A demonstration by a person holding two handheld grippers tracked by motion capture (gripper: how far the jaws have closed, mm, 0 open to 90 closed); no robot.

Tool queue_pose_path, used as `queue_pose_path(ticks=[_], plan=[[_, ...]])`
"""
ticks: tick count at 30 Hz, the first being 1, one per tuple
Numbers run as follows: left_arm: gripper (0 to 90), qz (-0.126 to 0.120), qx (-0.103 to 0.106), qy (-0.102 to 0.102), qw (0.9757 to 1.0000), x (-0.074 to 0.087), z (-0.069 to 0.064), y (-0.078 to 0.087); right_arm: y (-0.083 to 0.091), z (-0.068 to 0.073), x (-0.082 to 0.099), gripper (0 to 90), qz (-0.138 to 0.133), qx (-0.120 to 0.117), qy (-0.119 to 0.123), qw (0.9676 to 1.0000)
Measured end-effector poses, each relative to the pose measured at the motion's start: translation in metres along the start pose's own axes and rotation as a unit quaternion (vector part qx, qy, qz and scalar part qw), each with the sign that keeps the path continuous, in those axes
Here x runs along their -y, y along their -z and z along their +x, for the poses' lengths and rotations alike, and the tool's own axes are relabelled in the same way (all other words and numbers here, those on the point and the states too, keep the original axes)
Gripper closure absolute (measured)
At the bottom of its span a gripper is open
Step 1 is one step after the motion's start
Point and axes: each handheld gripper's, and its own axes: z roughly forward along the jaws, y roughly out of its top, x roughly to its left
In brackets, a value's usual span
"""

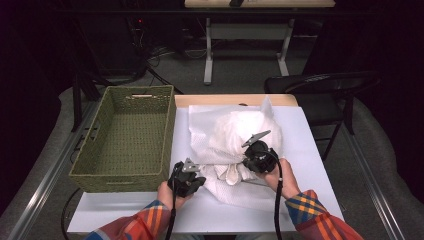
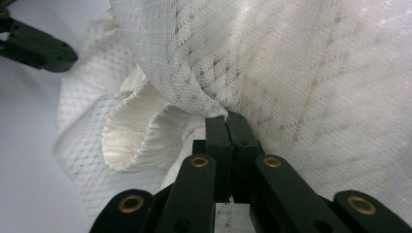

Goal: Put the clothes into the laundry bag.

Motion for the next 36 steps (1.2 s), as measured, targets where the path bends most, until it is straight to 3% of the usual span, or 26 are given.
queue_pose_path(ticks=[7, 9, 12, 15, 20, 23, 27, 36], plan=[[87.8, 0.004, 0.003, -0.009, 0.9999, -0.002, -0.001, 0.002, 0.002, 0.001, -0.001, 89.9, -0.006, -0.012, -0.004, 0.9999], [75.2, 0.006, 0.009, -0.010, 0.9999, -0.005, -0.001, 0.002, 0.003, 0.002, -0.001, 89.9, -0.006, -0.015, -0.003, 0.9999], [55.5, 0.009, 0.002, -0.009, 0.9999, -0.010, -0.002, 0.000, 0.004, 0.002, -0.002, 89.9, -0.007, -0.018, -0.002, 0.9998], [43.7, 0.010, -0.003, -0.012, 0.9999, -0.017, -0.006, -0.004, 0.004, 0.003, -0.002, 89.9, -0.007, -0.020, -0.002, 0.9998], [40.2, 0.023, -0.005, -0.018, 0.9996, -0.026, -0.012, -0.020, 0.005, 0.003, -0.001, 89.9, -0.010, -0.025, -0.002, 0.9996], [42.3, 0.036, -0.008, -0.016, 0.9992, -0.030, -0.010, -0.032, 0.006, 0.003, -0.001, 89.9, -0.010, -0.028, -0.002, 0.9995], [55.7, 0.034, -0.009, -0.012, 0.9993, -0.028, -0.006, -0.041, 0.007, 0.003, -0.001, 89.9, -0.013, -0.032, -0.003, 0.9994], [83.6, 0.026, 0.004, -0.021, 0.9994, -0.025, -0.002, -0.037, 0.008, 0.002, -0.001, 89.9, -0.014, -0.035, -0.004, 0.9993]])
